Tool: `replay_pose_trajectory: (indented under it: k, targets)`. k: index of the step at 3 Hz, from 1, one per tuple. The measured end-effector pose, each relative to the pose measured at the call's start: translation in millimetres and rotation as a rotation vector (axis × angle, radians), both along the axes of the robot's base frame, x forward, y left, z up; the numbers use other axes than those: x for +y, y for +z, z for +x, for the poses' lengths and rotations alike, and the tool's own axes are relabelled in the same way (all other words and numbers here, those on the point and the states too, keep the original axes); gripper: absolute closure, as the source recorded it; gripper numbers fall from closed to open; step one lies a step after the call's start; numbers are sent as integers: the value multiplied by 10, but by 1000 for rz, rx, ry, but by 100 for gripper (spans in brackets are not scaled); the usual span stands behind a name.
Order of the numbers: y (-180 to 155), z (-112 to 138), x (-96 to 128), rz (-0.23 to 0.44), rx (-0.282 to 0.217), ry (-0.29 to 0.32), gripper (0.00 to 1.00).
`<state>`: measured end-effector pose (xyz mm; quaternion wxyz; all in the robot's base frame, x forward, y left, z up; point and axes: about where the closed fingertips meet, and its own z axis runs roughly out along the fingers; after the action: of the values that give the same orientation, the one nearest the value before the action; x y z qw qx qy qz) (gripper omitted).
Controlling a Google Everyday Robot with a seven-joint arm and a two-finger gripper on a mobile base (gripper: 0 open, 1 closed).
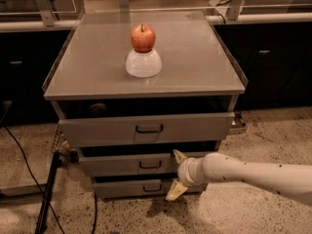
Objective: Open middle drawer
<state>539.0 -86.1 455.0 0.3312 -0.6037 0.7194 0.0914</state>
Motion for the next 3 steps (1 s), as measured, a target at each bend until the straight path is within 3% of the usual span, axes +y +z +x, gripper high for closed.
replay_pose_trajectory:
  k: [3]
  targets:
    - [-189,445,-190,-17,43,-25,0]
